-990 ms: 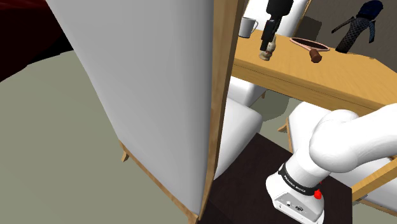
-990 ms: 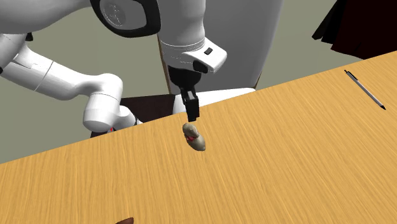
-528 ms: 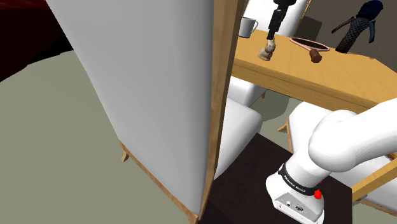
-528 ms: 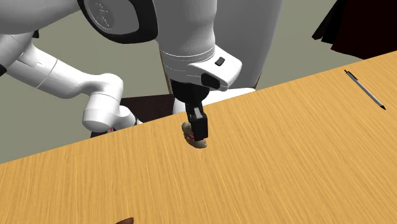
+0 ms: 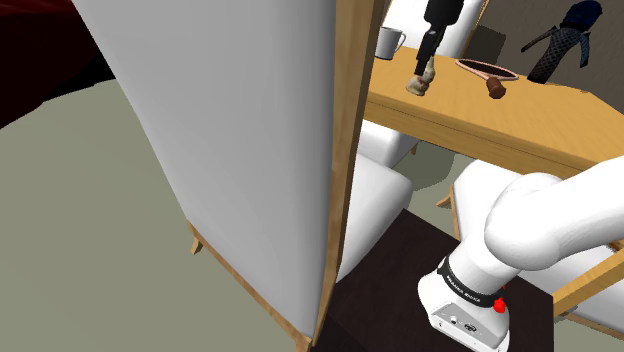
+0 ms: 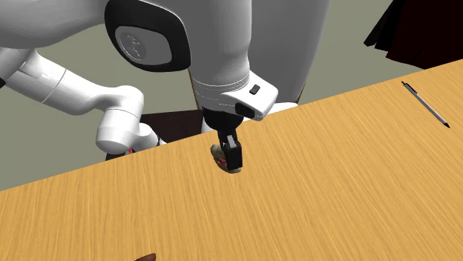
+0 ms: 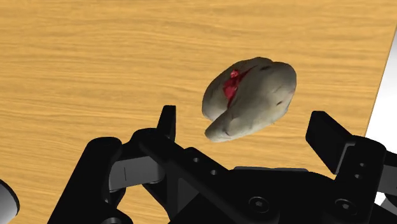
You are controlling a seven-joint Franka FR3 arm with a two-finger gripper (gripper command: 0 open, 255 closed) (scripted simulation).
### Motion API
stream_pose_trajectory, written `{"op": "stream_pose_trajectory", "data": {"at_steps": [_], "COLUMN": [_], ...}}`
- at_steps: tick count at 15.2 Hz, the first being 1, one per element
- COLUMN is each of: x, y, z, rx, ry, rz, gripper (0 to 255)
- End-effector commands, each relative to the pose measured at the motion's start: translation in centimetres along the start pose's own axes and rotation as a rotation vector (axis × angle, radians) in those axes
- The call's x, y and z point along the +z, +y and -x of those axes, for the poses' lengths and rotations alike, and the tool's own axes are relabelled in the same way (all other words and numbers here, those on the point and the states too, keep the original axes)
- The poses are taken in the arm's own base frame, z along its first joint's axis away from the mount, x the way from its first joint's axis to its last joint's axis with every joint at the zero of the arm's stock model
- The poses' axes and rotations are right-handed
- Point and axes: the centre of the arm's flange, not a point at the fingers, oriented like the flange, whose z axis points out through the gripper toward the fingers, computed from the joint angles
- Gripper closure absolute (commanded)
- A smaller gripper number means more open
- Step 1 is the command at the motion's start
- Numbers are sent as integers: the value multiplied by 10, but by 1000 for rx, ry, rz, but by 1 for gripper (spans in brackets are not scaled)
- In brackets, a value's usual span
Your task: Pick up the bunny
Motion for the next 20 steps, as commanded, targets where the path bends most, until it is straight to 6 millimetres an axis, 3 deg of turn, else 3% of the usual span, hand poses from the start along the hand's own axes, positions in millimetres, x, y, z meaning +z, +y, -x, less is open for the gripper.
{"op": "stream_pose_trajectory", "data": {"at_steps": [1,10,20], "x": [1,1,-51], "y": [0,0,12], "z": [0,0,1], "rx": [0,0,0], "ry": [0,0,0], "rz": [0,0,0], "gripper": [255,255,255]}}
